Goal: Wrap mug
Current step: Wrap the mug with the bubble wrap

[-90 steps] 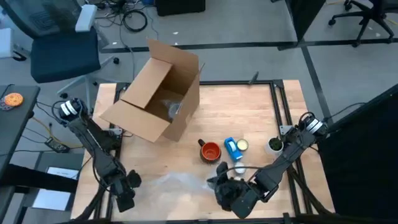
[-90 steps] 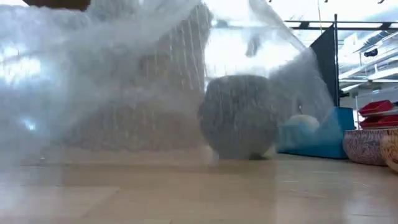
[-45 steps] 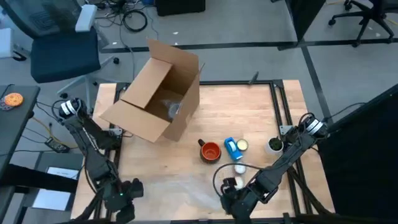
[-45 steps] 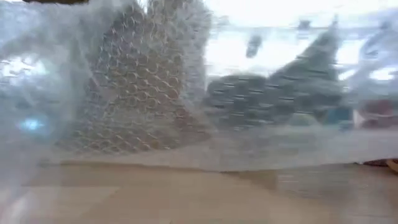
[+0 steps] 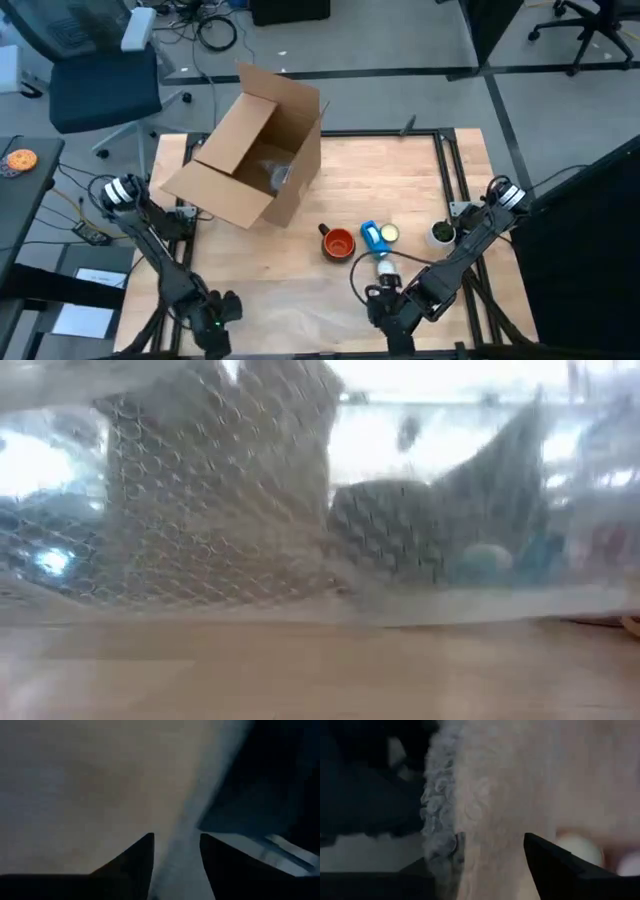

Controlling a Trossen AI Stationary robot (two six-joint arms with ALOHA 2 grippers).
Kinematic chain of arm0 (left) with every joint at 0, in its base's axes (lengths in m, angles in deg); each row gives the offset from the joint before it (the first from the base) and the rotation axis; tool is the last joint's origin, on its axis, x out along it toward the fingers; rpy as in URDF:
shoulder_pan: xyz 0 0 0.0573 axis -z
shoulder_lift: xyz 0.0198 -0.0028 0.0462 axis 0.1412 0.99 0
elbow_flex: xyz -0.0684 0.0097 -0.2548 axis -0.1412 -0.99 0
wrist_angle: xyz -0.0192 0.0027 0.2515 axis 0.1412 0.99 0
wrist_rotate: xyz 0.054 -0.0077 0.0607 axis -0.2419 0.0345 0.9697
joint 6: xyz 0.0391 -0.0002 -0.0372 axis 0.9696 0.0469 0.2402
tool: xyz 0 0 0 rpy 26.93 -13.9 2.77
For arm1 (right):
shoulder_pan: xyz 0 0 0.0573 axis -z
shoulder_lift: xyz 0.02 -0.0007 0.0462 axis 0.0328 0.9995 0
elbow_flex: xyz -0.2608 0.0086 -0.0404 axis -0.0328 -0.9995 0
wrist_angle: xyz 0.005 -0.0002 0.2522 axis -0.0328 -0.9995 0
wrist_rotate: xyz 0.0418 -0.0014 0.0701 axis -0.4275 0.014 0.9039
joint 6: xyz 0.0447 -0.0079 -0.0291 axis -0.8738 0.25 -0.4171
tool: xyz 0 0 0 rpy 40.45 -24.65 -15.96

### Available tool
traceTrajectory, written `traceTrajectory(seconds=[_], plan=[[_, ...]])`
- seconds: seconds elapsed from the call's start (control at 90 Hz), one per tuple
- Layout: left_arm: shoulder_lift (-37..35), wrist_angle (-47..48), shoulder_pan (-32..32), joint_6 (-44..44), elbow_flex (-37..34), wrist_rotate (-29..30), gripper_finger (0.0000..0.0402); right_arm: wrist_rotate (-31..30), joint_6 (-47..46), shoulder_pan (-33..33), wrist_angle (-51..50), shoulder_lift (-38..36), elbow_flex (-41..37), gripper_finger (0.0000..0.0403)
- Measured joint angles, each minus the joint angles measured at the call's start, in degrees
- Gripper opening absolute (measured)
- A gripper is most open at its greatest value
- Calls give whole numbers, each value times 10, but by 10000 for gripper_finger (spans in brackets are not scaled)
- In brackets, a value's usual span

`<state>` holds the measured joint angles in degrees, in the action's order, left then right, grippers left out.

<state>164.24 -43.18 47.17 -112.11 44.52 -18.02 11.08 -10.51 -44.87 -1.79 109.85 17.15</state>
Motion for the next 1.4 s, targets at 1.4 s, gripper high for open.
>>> traceTrajectory(seconds=[1.4], plan=[[102,227,-267,471,185,187,144,-158,297,199,177,-18,-76,203]])
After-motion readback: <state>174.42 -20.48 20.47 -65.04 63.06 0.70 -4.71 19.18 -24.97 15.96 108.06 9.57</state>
